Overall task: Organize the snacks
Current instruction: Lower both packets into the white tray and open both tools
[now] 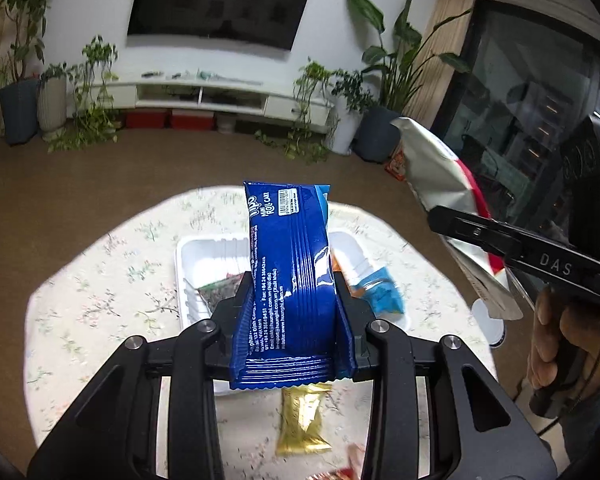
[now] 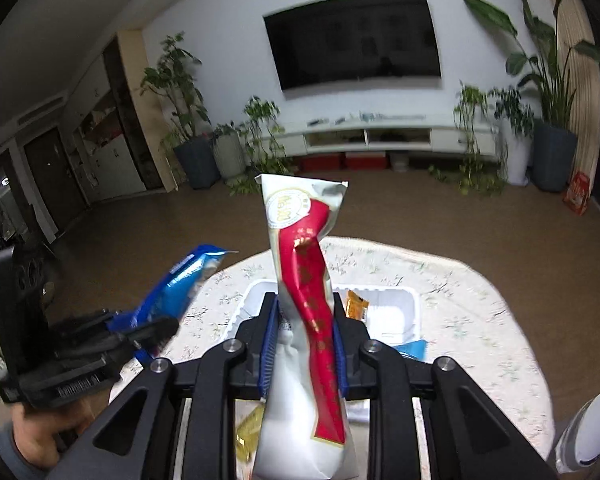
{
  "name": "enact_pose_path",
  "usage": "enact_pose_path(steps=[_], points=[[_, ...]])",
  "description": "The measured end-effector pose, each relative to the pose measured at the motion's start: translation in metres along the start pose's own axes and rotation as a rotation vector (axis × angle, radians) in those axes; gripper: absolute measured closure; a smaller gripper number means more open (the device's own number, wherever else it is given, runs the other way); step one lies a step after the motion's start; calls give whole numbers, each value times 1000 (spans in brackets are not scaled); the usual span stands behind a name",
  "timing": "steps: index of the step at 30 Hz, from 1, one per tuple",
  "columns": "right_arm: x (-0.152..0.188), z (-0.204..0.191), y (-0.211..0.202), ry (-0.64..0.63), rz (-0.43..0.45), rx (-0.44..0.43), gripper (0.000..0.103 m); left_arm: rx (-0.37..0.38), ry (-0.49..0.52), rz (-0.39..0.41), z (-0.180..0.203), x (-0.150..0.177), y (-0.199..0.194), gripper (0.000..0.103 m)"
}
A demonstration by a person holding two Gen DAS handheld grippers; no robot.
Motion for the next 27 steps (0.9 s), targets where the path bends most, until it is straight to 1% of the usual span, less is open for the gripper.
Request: enact_pose_path(steps=[2,4,5,8,11,17,21,26,27], points=[[8,2,20,11,-33,8,77,-6,-2,-16,-11,10,17,70],[22,0,46,16,-78,10,77,-12,-39,-26,-25,19,30,70],[29,-2,51,14,-89,9,77,-14,-54,-29,-31,24,36,70],[50,-10,78,7,-145,4,77,-24,-67,-36,-35,37,60,70],[69,-14,104,6,-191,23,77,-32,-61,-42,-41,45,76,70],[82,-9,130,-2,-222,95,77,-53,-60,-93,-59,66,109,70],[87,-7,142,-38,-242,134,77,-68,-67,-105,-73,72,123,70],[95,1,154,-71,-287,197,77,-85,-43,-128,-79,75,134,70],[96,3,155,-74,-283,205,77,-88,-38,-134,-79,76,137,70]])
Point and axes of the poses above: each gripper's, at about its wrist camera, not at the fingertips, and y roughly the way its jaws point, z to its right, x to its underside, the point moved 8 cm from there along y, roughly the way its jaws point, and after that the axes turned 11 degrees about z, right-handed, at the moved point
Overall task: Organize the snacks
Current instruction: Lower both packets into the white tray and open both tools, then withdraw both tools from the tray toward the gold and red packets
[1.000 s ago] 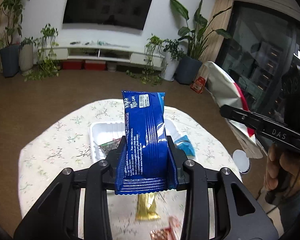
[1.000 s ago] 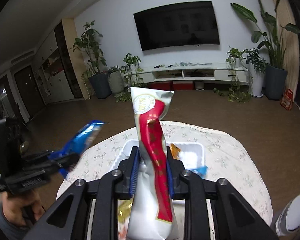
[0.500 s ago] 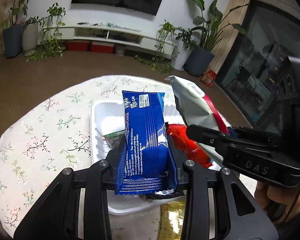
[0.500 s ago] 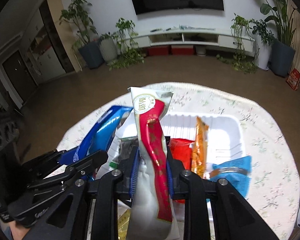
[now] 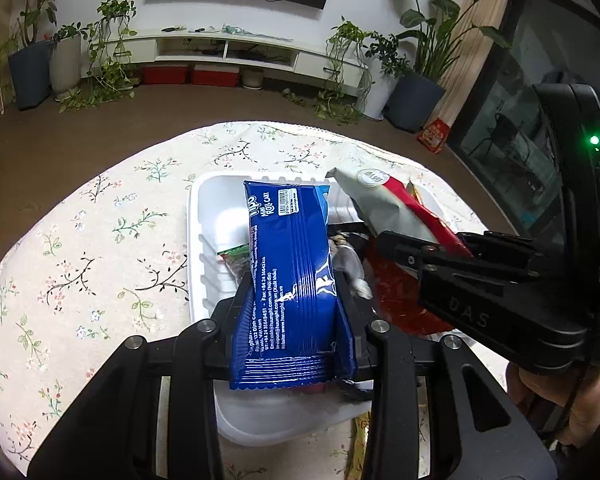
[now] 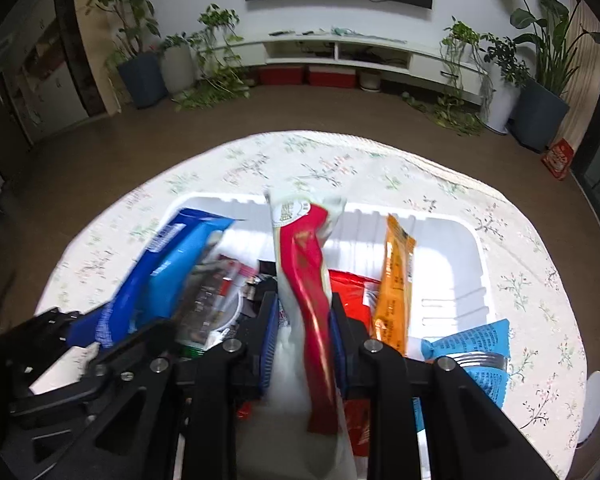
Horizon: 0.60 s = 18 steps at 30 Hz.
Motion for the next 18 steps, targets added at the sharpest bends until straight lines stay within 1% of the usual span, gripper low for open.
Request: enact_pose_path(steps=[5,8,14,15,17,18], points=[[1,6,3,-22,2,25,77,-2,11,-39,-4,7,20,69],[5,7,7,-14,-15,19,76,-10,13,-33,-4,7,23,69],[6,8,7,-17,-3,10,76,-22,21,-43,-7,9,31,67],[5,8,7,-15,-3,9,76,-28,27,-45,-4,10,30,63],[5,9,5,-10,-2,3,72,-39,29,-45,-5,10,32,55],[6,9,4,-8,-3,-1,70,-40,23,-43,-7,10,34,45]])
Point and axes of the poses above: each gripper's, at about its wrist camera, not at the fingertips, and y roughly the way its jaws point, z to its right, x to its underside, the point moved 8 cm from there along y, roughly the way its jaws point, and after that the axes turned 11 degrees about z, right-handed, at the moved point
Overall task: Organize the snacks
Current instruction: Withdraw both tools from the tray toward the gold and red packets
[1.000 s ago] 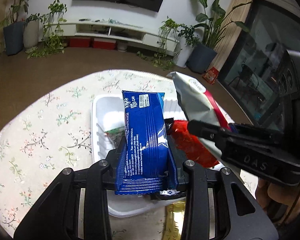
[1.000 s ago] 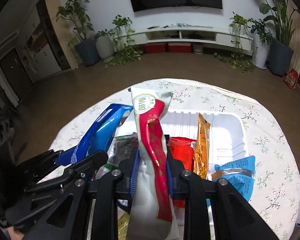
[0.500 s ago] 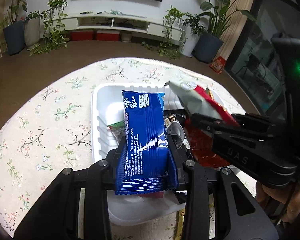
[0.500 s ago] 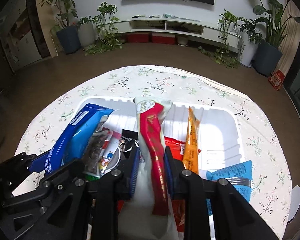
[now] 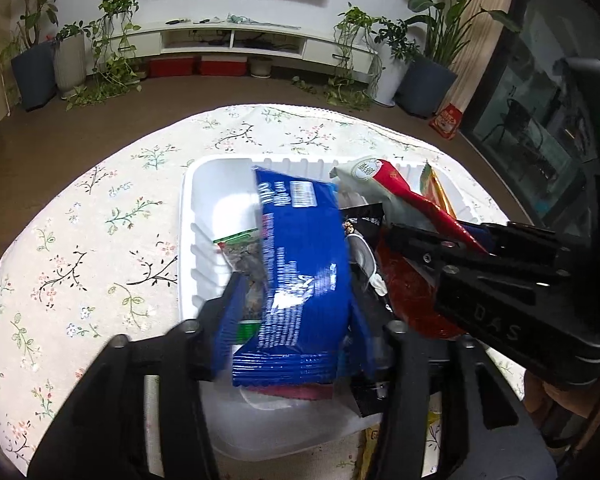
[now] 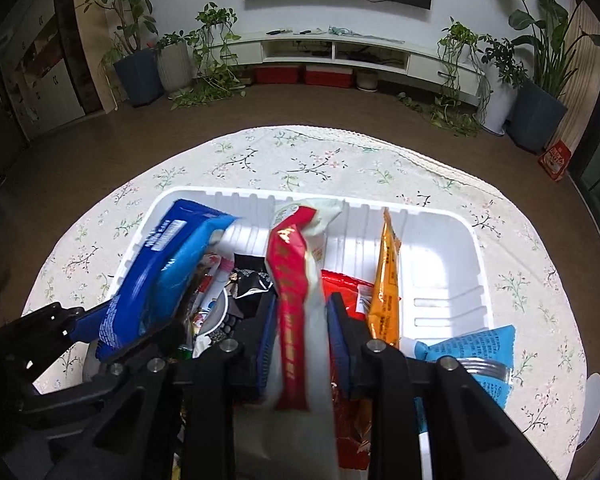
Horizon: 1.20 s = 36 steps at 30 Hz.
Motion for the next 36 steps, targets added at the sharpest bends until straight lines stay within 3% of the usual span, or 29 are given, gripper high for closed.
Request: enact_pose_path(steps=[7,10,15,19,22,26,32,36], points=[[1,3,-7,29,6,-11,45,-16,-7,23,-1,-4,-8,22],[-2,10,-18,58,23,-13,42,-16,-15,52,1,-7,-25,9],[-15,20,-61,115,110,-50,34,-15,5,112,10,-11,-70,0],[-20,30,-113,164,233,-128,11,-36,66,157,19,-4,-114,0],[-8,41,-155,224,308,-179,3,-46,119,183,31,14,-150,0],[38,57,-192,293,301,-213,3,-35,171,220,50,49,-198,0],[115,65,-214,332,232,-160,3,-3,44,60,56,132,-228,0],[162,61,-217,348,161,-140,3,22,24,-23,62,159,-220,0]])
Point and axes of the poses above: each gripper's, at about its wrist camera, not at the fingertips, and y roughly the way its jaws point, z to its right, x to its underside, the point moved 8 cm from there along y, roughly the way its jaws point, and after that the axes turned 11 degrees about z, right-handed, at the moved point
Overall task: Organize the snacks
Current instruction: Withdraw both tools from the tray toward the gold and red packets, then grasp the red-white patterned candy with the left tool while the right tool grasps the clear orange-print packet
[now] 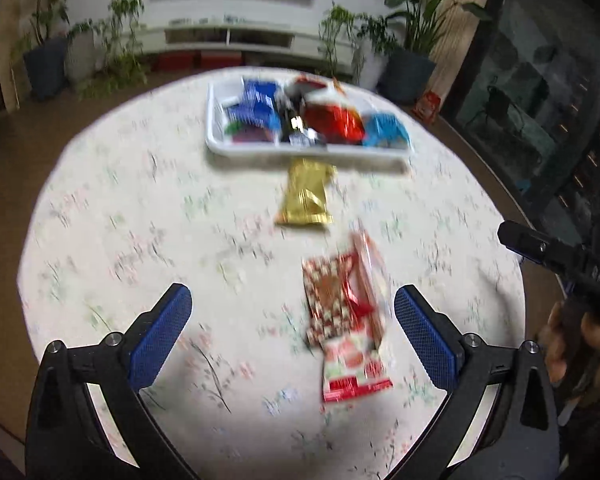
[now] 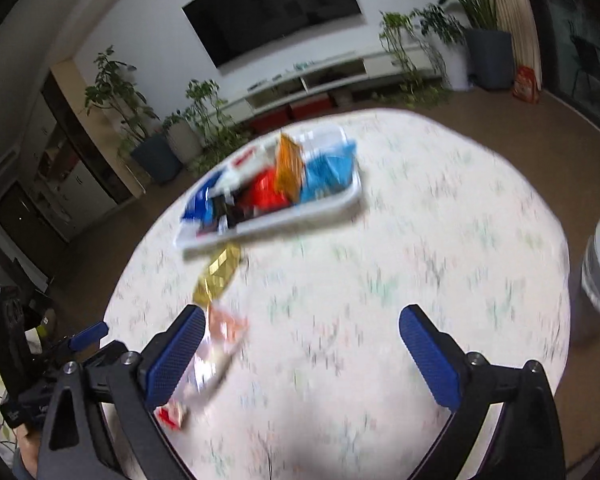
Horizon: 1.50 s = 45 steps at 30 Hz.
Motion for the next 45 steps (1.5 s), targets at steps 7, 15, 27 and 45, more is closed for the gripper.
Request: enact_pose_path(steps=[7,15,27,45], points=[[27,2,2,-34,-13,9,8,13,88,-92,16,-2,24,1],[38,5,12,-66,-43,22,10,-43,135,-150,2,-15,55,1],[46,-5,20,-113,-61,23,10,-42,156,-182,-5,-4,70,1],[51,-18,21,-220,-58,30,19,-42,250,-190,-2,1,80,41]])
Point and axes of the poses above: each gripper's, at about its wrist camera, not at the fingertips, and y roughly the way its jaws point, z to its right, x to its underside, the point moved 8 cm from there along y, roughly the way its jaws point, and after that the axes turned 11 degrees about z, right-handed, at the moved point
